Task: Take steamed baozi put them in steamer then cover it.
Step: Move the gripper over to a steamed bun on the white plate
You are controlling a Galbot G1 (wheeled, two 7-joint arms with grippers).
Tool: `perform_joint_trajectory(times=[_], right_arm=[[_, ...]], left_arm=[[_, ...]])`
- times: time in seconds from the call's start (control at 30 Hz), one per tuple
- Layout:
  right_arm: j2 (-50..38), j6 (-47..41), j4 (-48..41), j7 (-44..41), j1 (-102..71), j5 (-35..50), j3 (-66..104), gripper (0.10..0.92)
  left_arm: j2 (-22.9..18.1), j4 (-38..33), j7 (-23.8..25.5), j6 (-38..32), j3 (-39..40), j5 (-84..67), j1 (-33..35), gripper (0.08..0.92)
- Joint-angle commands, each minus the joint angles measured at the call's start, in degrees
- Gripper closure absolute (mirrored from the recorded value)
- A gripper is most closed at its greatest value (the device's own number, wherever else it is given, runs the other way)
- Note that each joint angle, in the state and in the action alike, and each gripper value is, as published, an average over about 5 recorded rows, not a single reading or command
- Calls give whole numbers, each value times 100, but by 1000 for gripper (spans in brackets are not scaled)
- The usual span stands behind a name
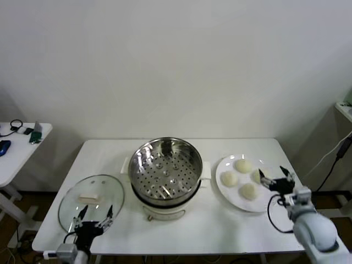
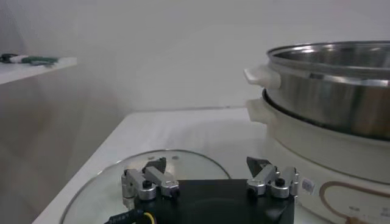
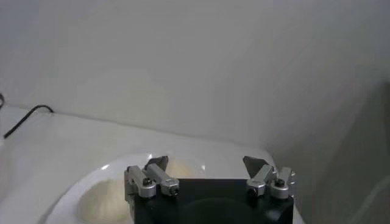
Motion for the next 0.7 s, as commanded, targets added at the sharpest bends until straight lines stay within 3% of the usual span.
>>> perform_joint_trajectory(times=[0.03,0.37,0.7], right_arm=[[-1433,-455,-1479,-2102,3096,-792,-2763,203],[-1723,1097,-2557,-5304,6080,-2302,-6183,203],[-507,1244,-3909,-6051,7845,-1976,-8063,203]], left_arm=[[-31,-15,20,7,36,30,-63,177],[-43,22,42,-8,33,46,-100,177],[-76,100,69,-19,38,82,-178,177]])
